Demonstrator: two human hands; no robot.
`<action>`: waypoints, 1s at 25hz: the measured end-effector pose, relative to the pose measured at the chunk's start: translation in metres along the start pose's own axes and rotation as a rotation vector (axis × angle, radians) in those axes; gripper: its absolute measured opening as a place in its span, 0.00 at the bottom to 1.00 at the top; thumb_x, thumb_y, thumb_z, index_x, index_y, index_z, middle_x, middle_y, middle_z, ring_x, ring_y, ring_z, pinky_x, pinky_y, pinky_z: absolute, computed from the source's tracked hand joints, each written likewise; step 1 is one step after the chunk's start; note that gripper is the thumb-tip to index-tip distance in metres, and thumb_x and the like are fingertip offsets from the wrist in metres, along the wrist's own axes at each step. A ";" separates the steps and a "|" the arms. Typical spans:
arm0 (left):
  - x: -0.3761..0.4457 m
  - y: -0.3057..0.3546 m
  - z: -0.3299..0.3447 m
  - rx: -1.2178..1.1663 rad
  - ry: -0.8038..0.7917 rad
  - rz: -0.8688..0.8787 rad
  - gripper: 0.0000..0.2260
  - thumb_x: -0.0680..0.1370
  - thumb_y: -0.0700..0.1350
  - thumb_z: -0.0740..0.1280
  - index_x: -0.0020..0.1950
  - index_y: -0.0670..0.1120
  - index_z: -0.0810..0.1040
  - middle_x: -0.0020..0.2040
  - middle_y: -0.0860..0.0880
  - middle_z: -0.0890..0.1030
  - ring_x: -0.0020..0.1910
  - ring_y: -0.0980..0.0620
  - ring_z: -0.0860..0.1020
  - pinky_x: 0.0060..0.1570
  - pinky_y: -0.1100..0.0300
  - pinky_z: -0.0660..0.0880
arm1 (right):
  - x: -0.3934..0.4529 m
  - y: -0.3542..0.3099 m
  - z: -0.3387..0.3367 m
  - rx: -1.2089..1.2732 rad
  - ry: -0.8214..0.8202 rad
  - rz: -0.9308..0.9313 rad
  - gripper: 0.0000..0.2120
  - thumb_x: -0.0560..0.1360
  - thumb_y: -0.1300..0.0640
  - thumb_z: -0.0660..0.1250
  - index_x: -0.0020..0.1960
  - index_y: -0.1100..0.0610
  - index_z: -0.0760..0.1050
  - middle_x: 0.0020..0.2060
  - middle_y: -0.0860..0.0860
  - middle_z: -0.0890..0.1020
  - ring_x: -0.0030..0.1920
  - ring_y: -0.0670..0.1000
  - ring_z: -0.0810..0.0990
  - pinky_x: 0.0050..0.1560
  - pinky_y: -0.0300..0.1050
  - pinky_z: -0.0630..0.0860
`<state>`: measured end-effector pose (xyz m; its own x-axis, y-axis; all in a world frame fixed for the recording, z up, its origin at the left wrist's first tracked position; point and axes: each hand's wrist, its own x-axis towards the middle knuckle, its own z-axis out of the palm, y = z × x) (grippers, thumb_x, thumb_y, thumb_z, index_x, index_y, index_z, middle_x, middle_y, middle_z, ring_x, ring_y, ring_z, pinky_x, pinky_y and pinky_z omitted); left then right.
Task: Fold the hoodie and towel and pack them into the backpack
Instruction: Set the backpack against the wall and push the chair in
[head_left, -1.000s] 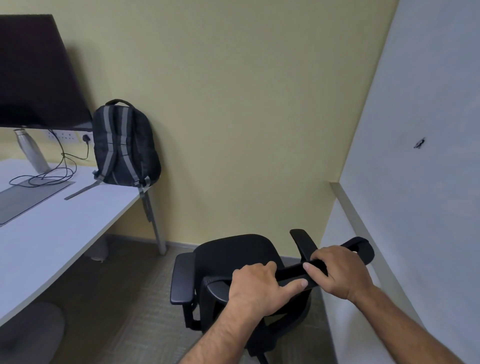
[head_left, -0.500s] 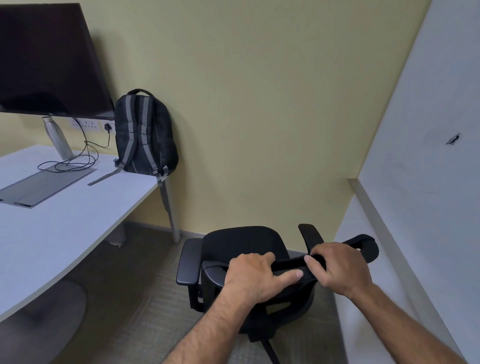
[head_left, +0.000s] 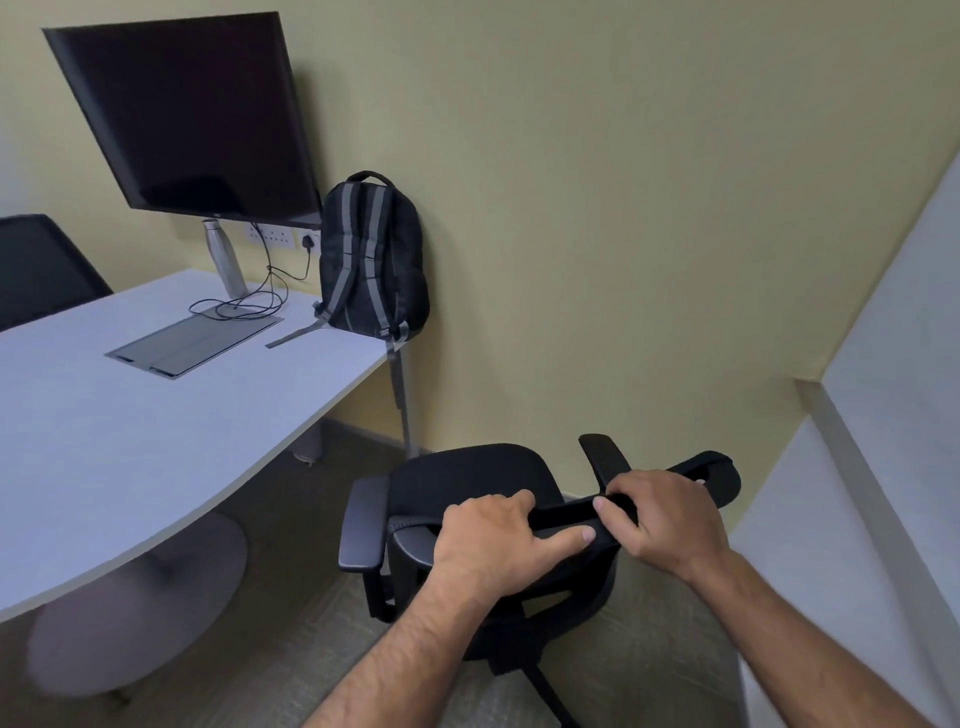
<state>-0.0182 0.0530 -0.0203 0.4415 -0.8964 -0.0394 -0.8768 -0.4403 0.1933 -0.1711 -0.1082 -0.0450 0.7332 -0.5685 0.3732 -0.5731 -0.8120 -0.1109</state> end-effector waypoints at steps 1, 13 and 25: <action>0.001 -0.004 -0.001 0.001 0.020 -0.021 0.35 0.69 0.81 0.48 0.44 0.51 0.71 0.36 0.52 0.76 0.43 0.47 0.79 0.44 0.51 0.73 | 0.007 -0.003 0.002 0.007 -0.004 -0.020 0.23 0.72 0.35 0.52 0.38 0.49 0.79 0.31 0.45 0.79 0.34 0.46 0.77 0.33 0.46 0.74; 0.047 -0.030 -0.008 -0.052 0.145 -0.285 0.33 0.69 0.80 0.49 0.41 0.51 0.70 0.37 0.52 0.76 0.40 0.47 0.77 0.49 0.48 0.74 | 0.128 -0.010 0.046 0.177 -0.078 -0.255 0.19 0.71 0.43 0.51 0.41 0.47 0.80 0.34 0.42 0.81 0.37 0.45 0.78 0.35 0.46 0.74; 0.140 -0.052 -0.023 -0.080 0.147 -0.508 0.33 0.72 0.78 0.49 0.47 0.50 0.71 0.42 0.51 0.77 0.44 0.46 0.76 0.50 0.47 0.69 | 0.266 -0.009 0.098 0.251 -0.132 -0.445 0.17 0.69 0.45 0.53 0.43 0.46 0.80 0.36 0.40 0.81 0.40 0.44 0.78 0.37 0.45 0.75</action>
<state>0.0933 -0.0484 -0.0136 0.8337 -0.5521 -0.0112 -0.5306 -0.8067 0.2602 0.0647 -0.2649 -0.0352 0.9350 -0.1597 0.3167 -0.1020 -0.9763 -0.1911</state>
